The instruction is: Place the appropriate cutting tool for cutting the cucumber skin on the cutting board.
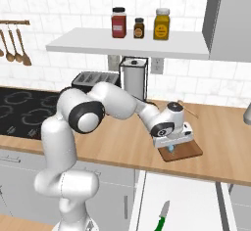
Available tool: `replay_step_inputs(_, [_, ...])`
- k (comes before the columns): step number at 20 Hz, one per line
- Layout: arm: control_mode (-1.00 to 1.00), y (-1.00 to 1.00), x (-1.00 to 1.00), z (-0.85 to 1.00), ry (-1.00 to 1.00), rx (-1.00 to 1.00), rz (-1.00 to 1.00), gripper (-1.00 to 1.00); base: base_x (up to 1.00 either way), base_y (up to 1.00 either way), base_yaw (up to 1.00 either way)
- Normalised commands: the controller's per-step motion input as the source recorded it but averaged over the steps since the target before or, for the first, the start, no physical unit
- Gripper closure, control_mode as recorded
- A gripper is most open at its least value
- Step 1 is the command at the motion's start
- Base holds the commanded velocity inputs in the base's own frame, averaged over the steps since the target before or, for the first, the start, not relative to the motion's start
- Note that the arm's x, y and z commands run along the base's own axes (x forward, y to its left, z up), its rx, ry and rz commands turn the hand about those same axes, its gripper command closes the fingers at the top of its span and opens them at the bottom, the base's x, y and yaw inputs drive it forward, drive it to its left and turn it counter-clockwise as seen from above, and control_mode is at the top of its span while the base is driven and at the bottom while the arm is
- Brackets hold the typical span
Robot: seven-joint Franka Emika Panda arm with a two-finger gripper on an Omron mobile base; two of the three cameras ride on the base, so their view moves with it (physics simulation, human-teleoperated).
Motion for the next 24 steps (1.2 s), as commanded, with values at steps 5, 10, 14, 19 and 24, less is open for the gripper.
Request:
replay_step_inputs(5, [-1.0,-0.15,0.21,-0.09,0.0,0.0,0.0,1.0,0.0,0.0,0.0])
replay_step_inputs(10, [-1.0,0.0,-0.02,-0.01,0.0,0.0,0.0,-1.0,0.0,0.0,0.0])
replay_step_inputs(14, [-1.0,0.14,-0.24,0.0,0.0,0.0,0.0,-1.0,0.0,0.0,0.0])
replay_step_inputs(19, [-1.0,0.24,-0.15,0.29,-0.01,0.0,0.0,-1.0,0.0,0.0,0.0])
replay_step_inputs(24, [-1.0,0.35,-0.27,1.0,-0.02,0.0,0.01,-1.0,0.0,0.0,0.0])
